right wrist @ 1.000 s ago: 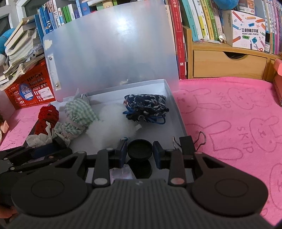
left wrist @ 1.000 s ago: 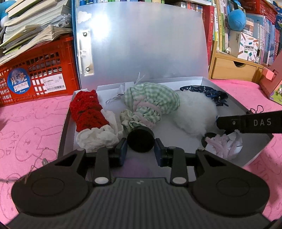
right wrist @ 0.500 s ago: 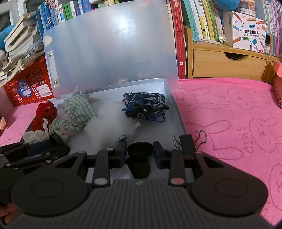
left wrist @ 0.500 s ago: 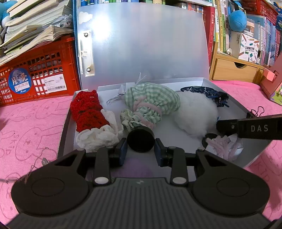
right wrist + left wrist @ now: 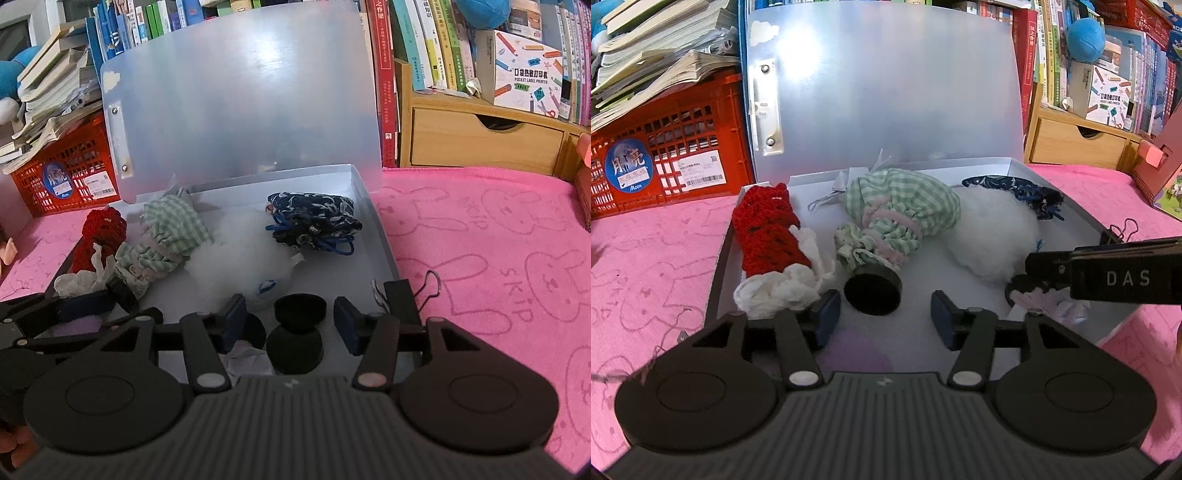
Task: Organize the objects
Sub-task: 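Open both grippers to release the black discs in the box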
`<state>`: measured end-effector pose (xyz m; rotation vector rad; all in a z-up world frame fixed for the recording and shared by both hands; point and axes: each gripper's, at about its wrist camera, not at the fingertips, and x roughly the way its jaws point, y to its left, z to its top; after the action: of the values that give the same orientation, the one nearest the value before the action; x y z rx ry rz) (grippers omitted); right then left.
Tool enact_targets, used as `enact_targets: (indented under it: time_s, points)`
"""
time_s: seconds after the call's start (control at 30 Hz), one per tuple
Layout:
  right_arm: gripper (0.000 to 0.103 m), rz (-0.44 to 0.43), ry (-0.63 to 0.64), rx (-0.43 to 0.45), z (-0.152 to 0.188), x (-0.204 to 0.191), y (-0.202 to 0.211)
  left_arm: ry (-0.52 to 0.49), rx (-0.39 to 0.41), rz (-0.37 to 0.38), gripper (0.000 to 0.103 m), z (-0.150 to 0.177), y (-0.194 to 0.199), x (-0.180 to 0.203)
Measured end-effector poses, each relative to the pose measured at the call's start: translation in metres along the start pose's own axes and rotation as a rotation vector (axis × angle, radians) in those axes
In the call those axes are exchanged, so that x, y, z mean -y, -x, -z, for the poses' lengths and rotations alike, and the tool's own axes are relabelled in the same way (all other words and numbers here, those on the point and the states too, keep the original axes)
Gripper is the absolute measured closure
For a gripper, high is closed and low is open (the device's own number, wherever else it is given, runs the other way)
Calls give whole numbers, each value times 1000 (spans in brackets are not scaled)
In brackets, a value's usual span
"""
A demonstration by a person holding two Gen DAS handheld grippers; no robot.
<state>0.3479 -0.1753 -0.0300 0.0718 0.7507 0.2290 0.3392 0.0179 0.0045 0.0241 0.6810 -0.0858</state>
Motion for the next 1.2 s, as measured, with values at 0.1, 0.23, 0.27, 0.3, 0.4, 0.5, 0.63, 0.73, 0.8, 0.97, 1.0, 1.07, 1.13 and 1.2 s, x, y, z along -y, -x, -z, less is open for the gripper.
enact_targets:
  time_s: [0.1, 0.23, 0.27, 0.3, 0.4, 0.5, 0.63, 0.73, 0.8, 0.97, 1.0, 1.07, 1.13, 1.2]
  points:
    - [35, -2, 14, 6, 1, -1, 3, 15, -6, 6, 35, 0, 1, 0]
    - [32, -5, 30, 14, 3, -2, 8, 12, -8, 5, 30, -1, 3, 1]
    - [32, -3, 34, 17, 3, -3, 9, 10, -8, 4, 28, 0, 4, 2]
    - [32, -2, 38, 19, 4, -4, 10, 8, -8, 3, 27, 0, 4, 2]
    - [30, -1, 45, 24, 4, -5, 12, 9, -8, 4, 24, 0, 7, 3]
    - [27, 1, 46, 35, 5, -6, 16, 12, -6, 7, 22, 0, 10, 2]
    - [19, 11, 37, 61, 6, -5, 25, 21, -3, 6, 19, 1, 17, 2]
    - [17, 4, 24, 75, 7, -5, 34, 23, 7, 9, 18, 2, 26, 1]
    - [14, 1, 20, 95, 9, -6, 41, 19, 19, 5, 16, 3, 32, 1]
    - [10, 26, 54, 152, 11, -11, 56, 10, 42, 3, 14, 3, 46, 2]
    - [10, 26, 56, 158, 11, -12, 58, 10, 43, 2, 14, 3, 48, 3]
    - [9, 26, 49, 172, 12, -11, 63, 11, 46, -7, 14, 4, 52, 3]
    - [7, 24, 33, 182, 14, -10, 68, 10, 47, -14, 13, 5, 55, 4]
    - [6, 24, 23, 189, 16, -9, 71, 6, 51, -18, 11, 7, 59, 4]
